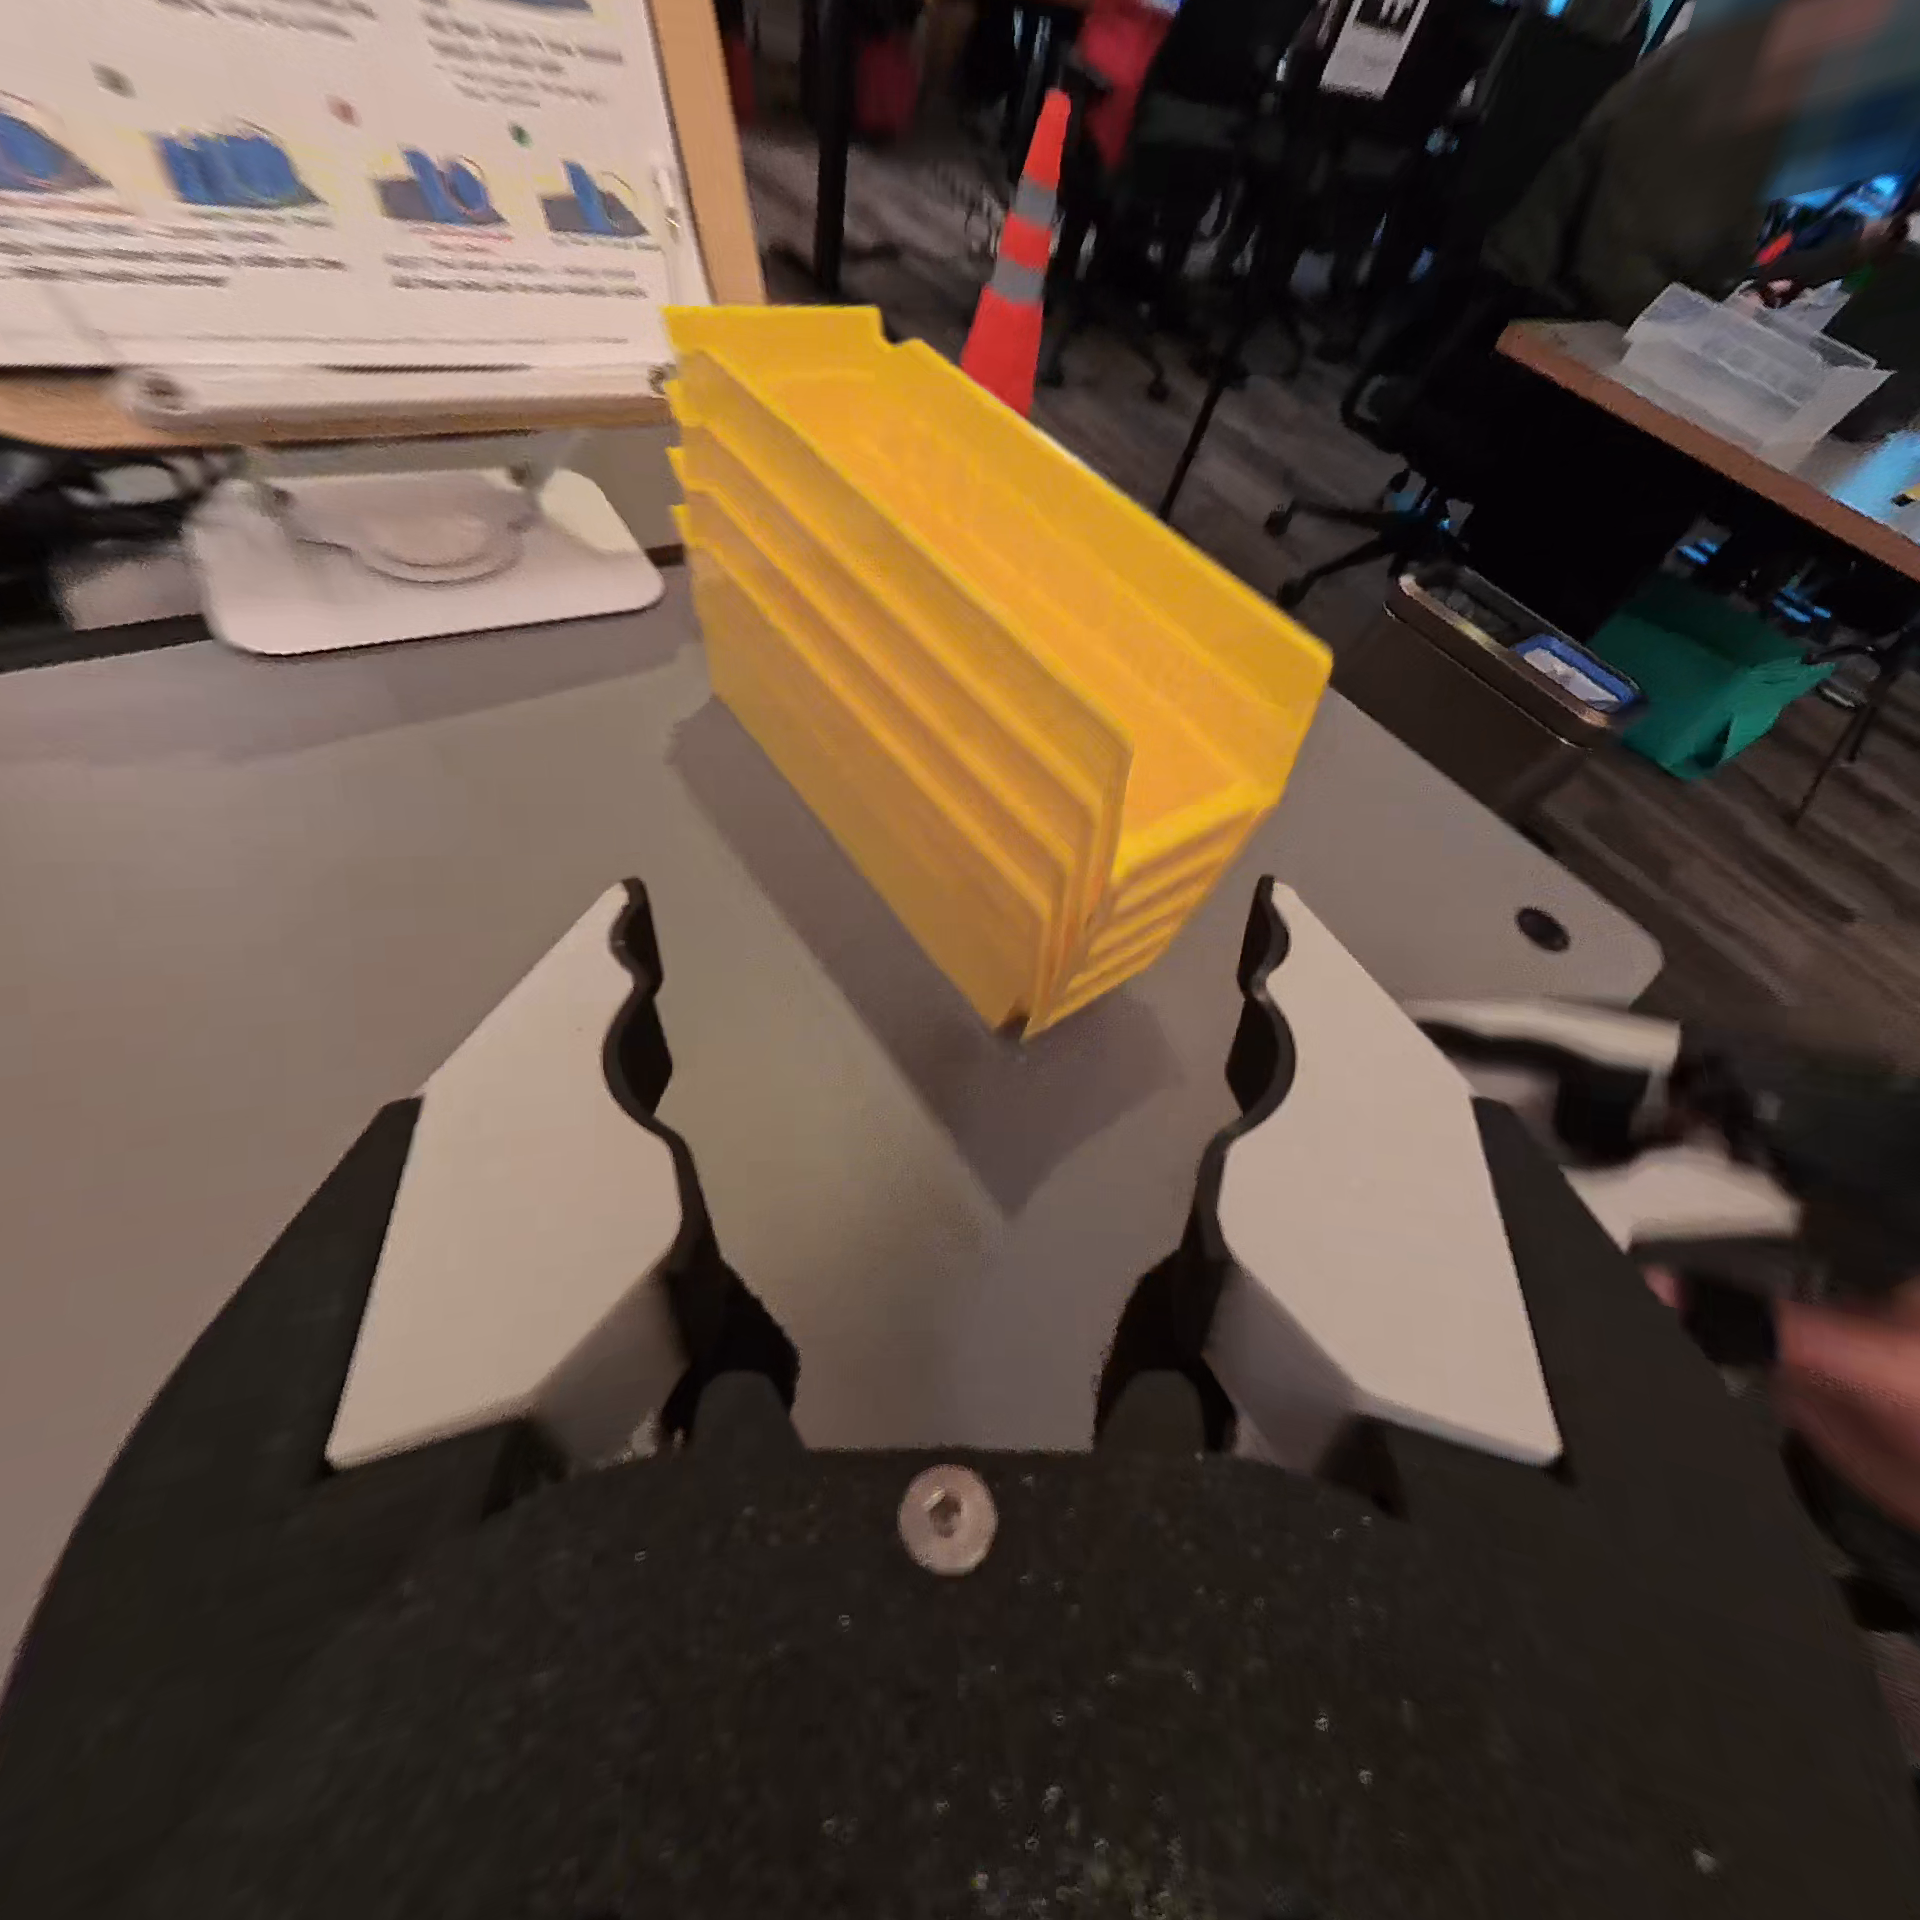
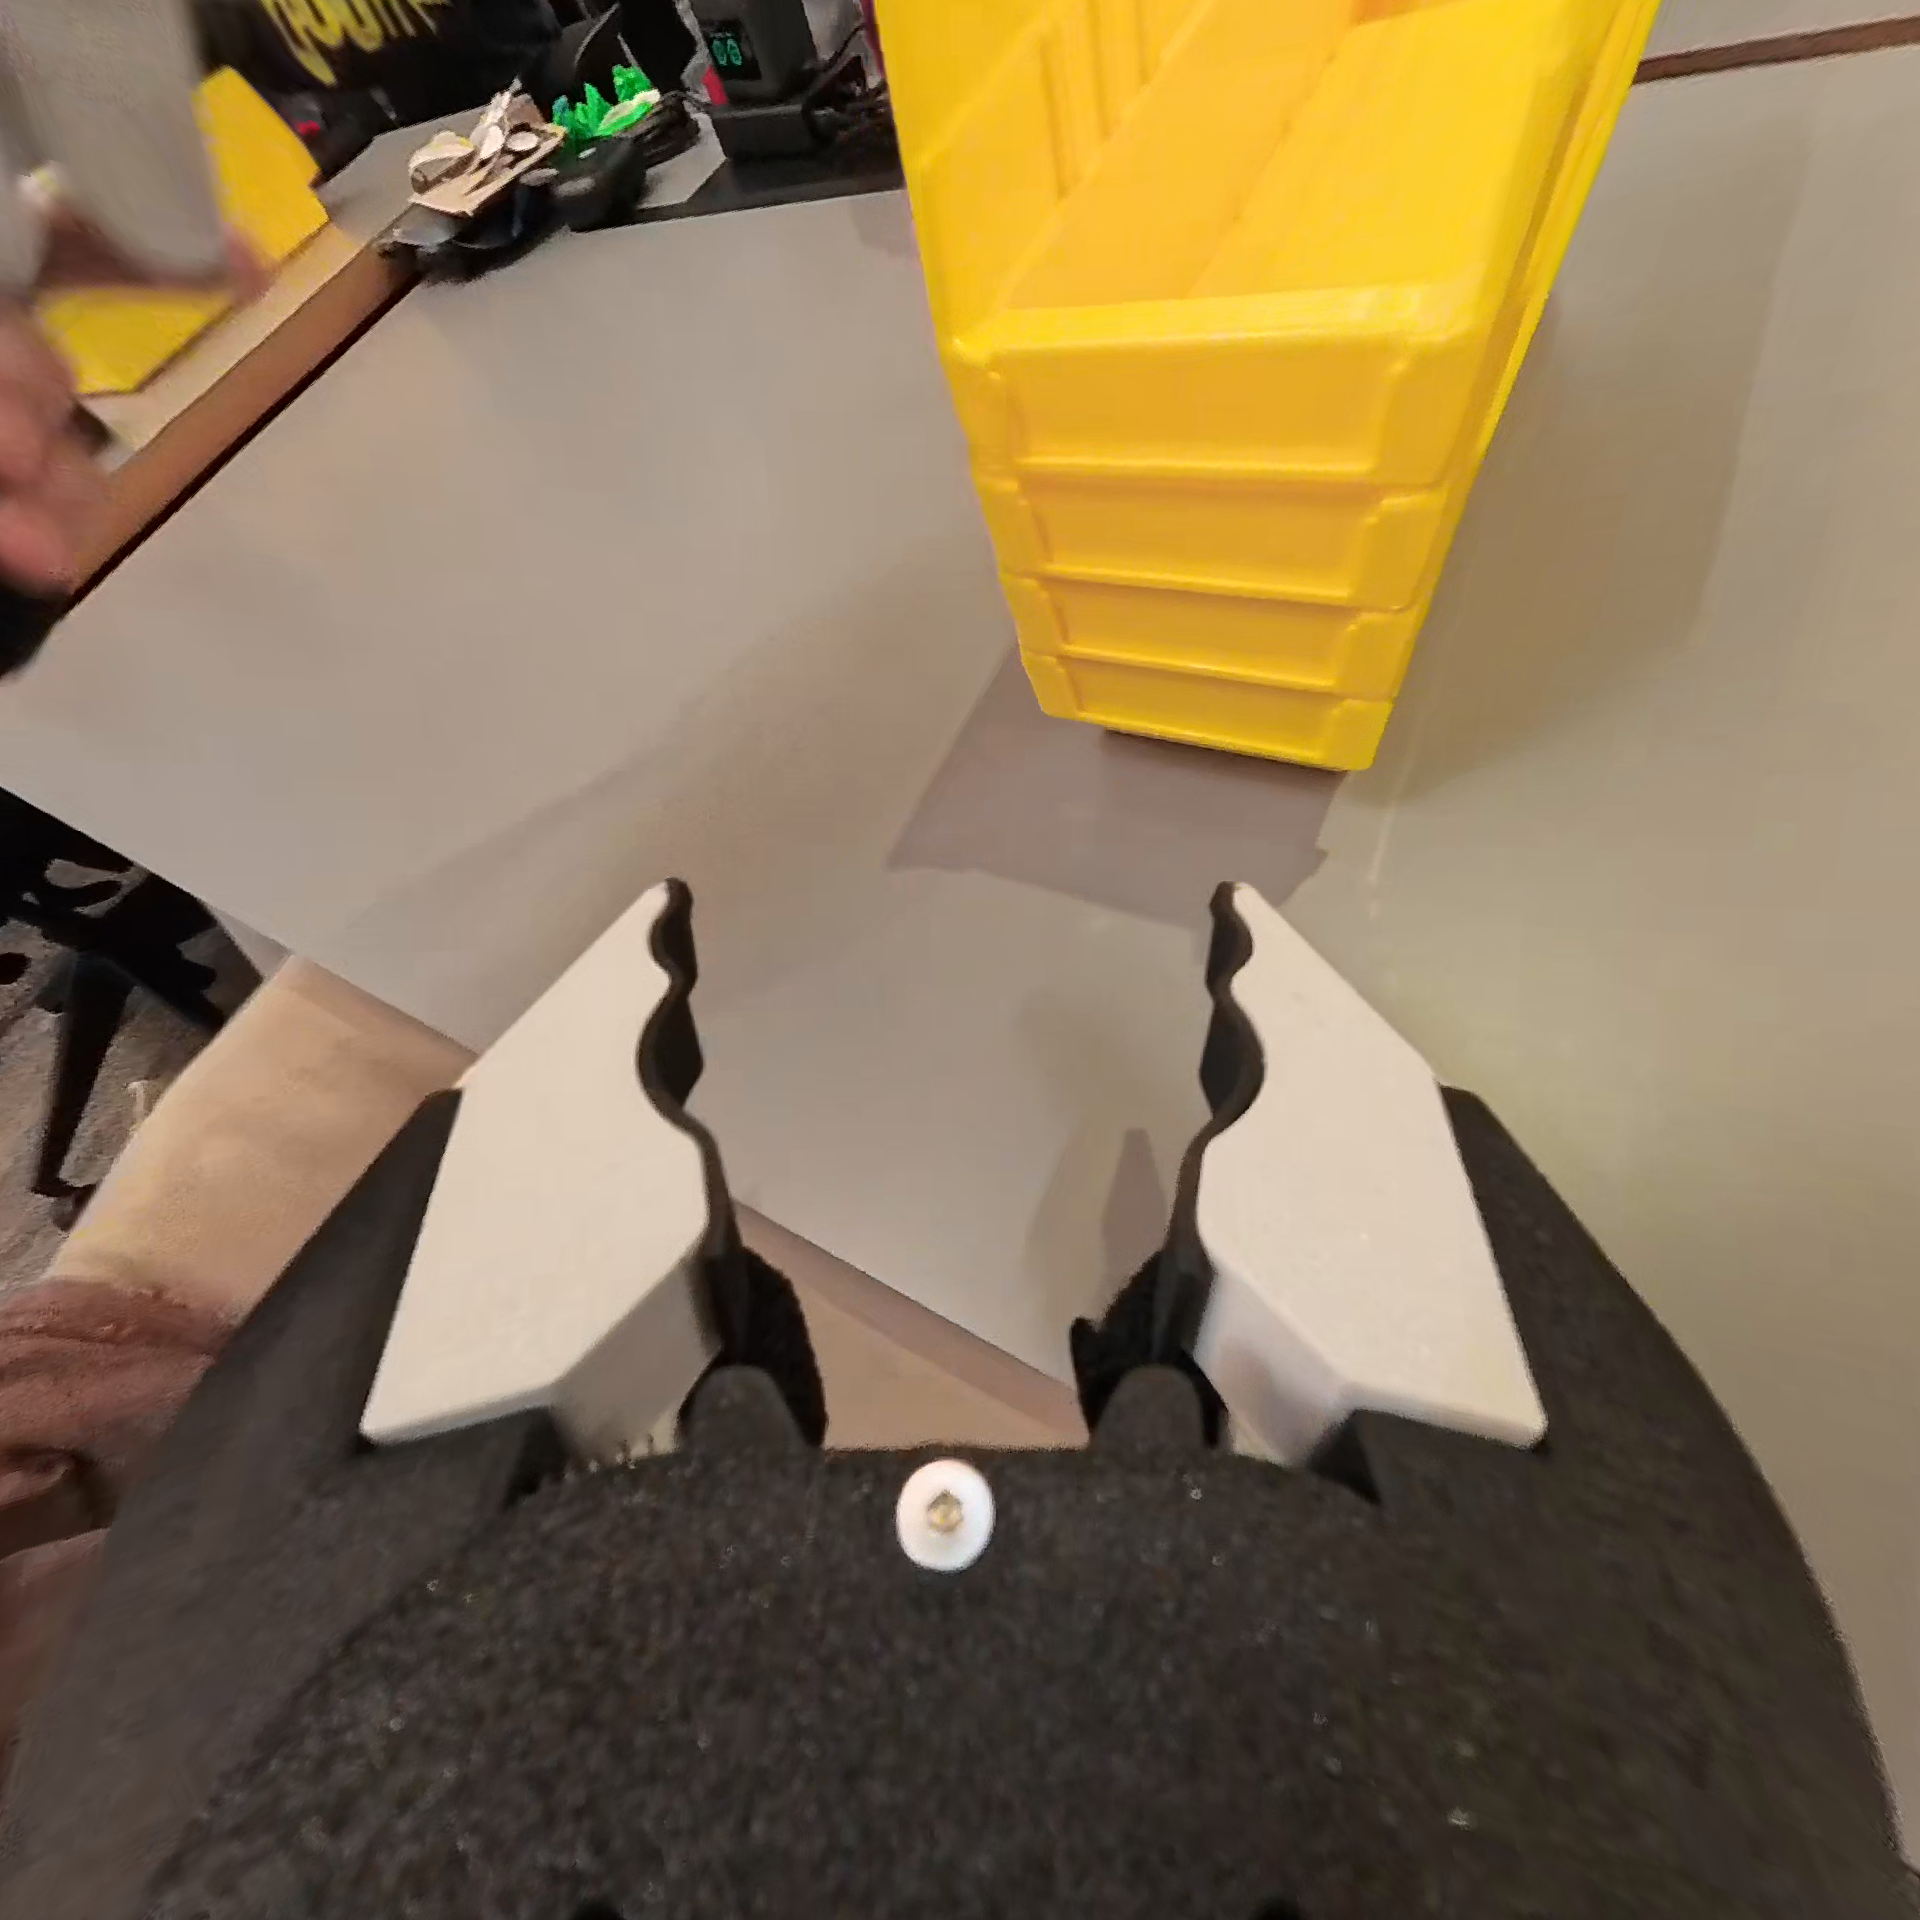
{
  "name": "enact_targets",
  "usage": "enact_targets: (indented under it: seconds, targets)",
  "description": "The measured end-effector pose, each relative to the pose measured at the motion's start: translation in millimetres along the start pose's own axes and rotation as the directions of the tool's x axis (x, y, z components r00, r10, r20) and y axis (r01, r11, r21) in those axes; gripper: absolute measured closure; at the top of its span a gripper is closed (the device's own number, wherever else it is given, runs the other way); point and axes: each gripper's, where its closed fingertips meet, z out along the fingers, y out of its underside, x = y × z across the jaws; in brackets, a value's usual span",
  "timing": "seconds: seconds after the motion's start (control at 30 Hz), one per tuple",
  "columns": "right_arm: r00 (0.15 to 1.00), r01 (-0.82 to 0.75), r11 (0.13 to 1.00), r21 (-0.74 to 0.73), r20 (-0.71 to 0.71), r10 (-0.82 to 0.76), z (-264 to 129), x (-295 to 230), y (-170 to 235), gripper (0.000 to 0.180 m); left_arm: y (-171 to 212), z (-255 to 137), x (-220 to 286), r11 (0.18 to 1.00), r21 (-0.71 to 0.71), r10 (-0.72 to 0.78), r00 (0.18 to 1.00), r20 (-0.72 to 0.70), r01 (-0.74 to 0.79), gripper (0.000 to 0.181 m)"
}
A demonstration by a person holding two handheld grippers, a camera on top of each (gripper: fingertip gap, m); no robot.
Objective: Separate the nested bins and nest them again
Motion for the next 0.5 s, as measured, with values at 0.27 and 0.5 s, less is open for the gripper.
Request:
enact_targets:
  seconds: [0.27,0.5]
  targets:
    - [0.997,0.053,0.998,0.020,-0.049,-0.052,-0.5,-3.0,-3.3,0.084,108.8,-136.1,-46.3,0.990,0.120,0.064,0.991,0.120,-0.078,0.095]
    - [0.990,0.092,0.996,0.019,-0.113,-0.090,9.9,-0.1,-2.8,0.085,107.8,-148.0,-82.8,0.967,0.047,0.225,0.928,0.297,-0.250,0.109]
